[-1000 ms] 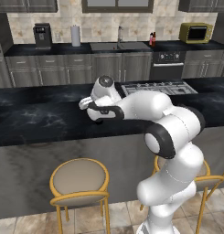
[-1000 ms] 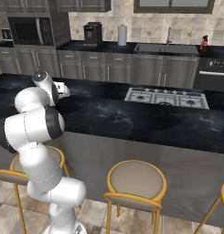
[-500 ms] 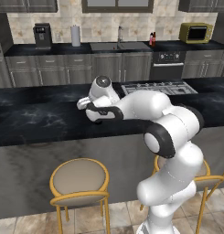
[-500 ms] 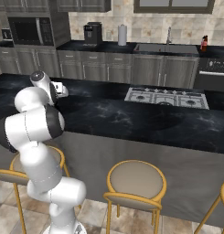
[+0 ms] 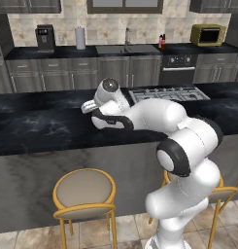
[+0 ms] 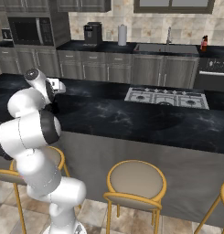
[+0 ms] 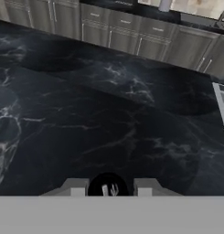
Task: Place the large bottle from the dining counter next to the other large bottle outside the sink, and place the small bottle from the dining counter next to the other small bottle inside the sink.
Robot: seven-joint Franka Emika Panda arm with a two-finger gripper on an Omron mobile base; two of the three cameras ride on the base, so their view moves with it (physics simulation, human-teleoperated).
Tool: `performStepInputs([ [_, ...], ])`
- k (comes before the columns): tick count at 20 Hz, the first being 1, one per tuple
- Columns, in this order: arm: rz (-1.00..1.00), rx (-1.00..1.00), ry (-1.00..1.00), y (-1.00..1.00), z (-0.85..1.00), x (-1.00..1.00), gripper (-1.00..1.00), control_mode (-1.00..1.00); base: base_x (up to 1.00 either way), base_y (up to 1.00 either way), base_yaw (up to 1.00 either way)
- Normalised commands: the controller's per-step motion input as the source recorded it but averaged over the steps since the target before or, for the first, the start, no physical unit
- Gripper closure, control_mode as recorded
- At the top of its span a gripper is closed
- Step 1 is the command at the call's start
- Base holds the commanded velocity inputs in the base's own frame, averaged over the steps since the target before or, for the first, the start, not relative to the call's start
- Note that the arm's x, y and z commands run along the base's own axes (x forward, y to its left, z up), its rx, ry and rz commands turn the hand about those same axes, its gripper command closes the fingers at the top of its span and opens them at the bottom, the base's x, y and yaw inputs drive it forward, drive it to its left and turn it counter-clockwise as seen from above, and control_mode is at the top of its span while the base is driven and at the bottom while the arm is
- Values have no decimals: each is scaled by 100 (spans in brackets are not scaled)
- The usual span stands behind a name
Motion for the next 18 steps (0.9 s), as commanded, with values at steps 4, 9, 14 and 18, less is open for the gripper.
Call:
performStepInputs([
  [4,0,0,-1,-14,4,-30,100,-100,0,0,0],
  [9,0,0,0,-36,0,-33,100,-100,0,0,0],
  [14,0,0,-1,-42,3,-34,100,-100,0,0,0],
  [18,0,0,-4,-27,15,-43,100,-100,0,0,0],
])
